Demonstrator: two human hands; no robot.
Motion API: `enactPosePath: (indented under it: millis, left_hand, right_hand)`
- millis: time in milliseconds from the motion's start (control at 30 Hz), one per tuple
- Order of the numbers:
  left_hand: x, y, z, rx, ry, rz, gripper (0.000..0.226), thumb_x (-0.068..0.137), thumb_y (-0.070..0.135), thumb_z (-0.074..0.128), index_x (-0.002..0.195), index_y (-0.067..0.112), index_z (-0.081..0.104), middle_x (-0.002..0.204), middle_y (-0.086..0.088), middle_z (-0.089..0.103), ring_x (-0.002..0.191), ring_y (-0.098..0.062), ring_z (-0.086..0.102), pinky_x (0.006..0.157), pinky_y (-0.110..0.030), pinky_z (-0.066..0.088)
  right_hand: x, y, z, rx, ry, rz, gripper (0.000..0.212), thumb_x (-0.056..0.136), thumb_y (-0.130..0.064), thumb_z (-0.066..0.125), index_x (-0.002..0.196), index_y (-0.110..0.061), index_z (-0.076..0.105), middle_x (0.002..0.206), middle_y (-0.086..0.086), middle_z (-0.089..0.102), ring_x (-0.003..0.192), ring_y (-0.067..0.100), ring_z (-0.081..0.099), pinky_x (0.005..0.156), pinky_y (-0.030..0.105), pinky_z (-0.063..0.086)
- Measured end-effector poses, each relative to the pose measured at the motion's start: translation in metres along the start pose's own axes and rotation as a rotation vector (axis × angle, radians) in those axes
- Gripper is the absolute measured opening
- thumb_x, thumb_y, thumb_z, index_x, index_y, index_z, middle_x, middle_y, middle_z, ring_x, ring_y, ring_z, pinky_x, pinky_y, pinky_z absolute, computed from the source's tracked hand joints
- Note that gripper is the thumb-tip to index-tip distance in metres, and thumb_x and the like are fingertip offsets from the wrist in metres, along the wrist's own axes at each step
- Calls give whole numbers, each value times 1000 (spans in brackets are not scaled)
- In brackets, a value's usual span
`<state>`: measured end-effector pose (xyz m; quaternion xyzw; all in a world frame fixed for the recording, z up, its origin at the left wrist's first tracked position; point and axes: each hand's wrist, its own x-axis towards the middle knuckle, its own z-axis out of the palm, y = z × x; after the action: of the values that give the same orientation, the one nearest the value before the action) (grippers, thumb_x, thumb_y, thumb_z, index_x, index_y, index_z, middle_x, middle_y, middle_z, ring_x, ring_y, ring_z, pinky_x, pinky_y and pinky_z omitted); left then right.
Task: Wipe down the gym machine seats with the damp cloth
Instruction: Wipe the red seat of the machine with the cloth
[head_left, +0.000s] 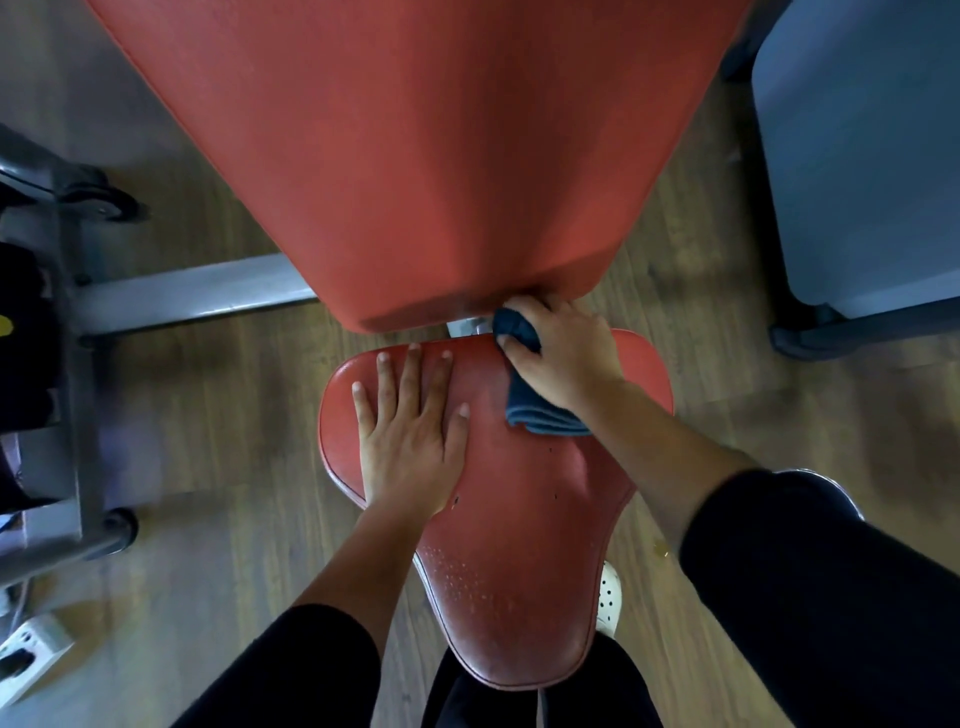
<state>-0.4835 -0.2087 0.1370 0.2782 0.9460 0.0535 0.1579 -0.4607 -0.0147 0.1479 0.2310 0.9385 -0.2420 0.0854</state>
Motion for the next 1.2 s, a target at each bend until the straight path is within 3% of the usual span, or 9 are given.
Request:
enactPosePath:
  millis: [100,200,433,633,767,1200]
  left_hand:
    - [0,-1,-1,-11,8,13,60,94,48,22,148,24,29,155,-7,25,145,-31,12,116,-55,7]
    - [0,1,-1,-5,9,30,59,94,49,24,148,25,29,156,-6,24,146,-31,11,116,-54,6]
    - [0,5,1,14,11,33,58,95,48,25,148,26,27,157,-5,23,146,-31,11,116,-55,7]
    - [2,4,3,29,-4,17,59,95,49,20,149,26,24,157,-6,20,146,-31,8,116,-56,5]
    - [1,2,1,17,-11,26,60,95,50,20,149,26,24,158,-5,19,146,-31,7,116,-55,4]
    - [-8,7,-5,-6,-63,16,68,91,59,11,152,28,9,160,-4,1,146,-30,-7,116,-51,-5]
  right_hand:
    - [3,5,-4,11,-43,14,38,85,-51,49,118,-34,54,112,-3,60,104,24,55,89,41,44]
    - [-9,21,-15,46,17,59,39,85,-48,54,121,-33,55,111,1,61,105,25,55,87,40,45]
    - [-22,64,-29,103,64,342,39,84,-48,54,121,-36,54,120,3,61,109,33,56,87,40,46]
    - [-5,9,-11,11,22,115,36,82,-44,54,116,-33,58,107,0,60,106,26,53,88,42,45]
    - [-19,16,-8,12,99,70,43,82,-44,54,123,-31,55,110,-1,60,106,25,53,86,44,47]
    - [-88,28,0,122,329,538,62,83,-39,58,140,-24,38,139,12,38,122,33,38,89,47,44]
